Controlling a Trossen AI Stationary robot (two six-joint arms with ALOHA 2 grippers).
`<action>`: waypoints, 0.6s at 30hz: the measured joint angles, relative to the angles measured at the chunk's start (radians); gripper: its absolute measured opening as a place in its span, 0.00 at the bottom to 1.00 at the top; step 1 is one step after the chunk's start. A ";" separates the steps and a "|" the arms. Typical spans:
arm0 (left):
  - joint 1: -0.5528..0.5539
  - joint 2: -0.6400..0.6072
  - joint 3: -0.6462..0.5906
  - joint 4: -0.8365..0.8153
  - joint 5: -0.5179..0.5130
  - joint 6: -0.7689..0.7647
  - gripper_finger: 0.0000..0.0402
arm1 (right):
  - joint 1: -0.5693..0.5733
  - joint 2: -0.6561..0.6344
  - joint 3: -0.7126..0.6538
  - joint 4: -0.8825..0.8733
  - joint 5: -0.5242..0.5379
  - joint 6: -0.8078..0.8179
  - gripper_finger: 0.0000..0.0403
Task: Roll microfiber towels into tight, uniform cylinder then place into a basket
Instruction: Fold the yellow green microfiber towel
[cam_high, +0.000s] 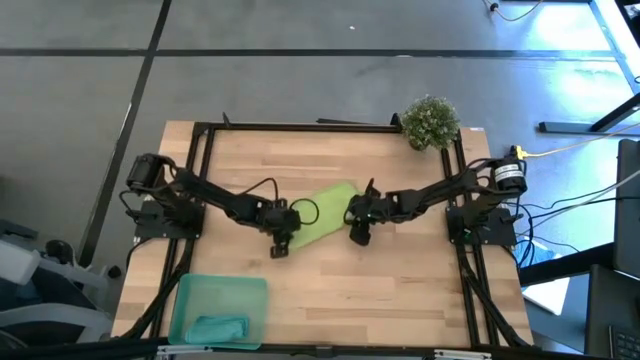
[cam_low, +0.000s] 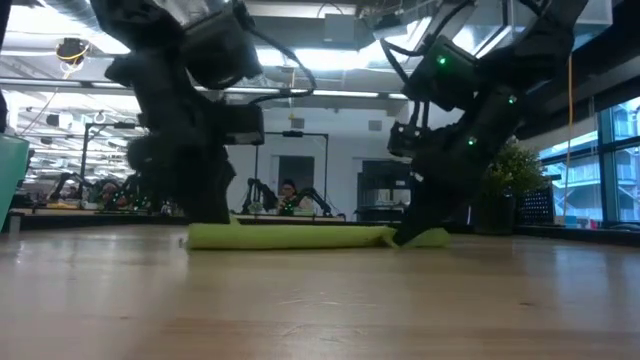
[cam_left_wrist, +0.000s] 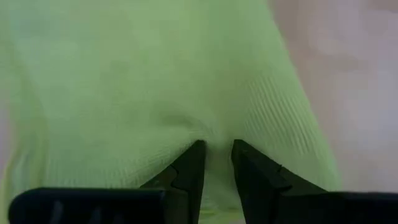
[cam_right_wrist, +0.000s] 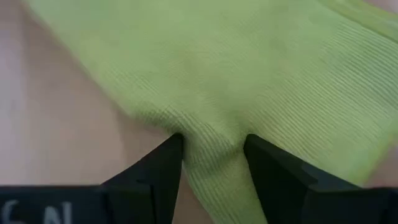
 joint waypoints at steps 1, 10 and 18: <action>-0.013 0.000 0.000 0.004 0.011 0.000 0.20 | -0.007 -0.001 -0.001 0.000 0.015 -0.018 0.46; -0.075 -0.051 0.080 -0.131 -0.135 0.086 0.20 | -0.021 -0.075 0.022 0.006 0.077 -0.133 0.46; -0.047 -0.061 0.080 -0.272 -0.306 -0.021 0.20 | -0.005 -0.074 0.022 0.046 -0.020 -0.154 0.46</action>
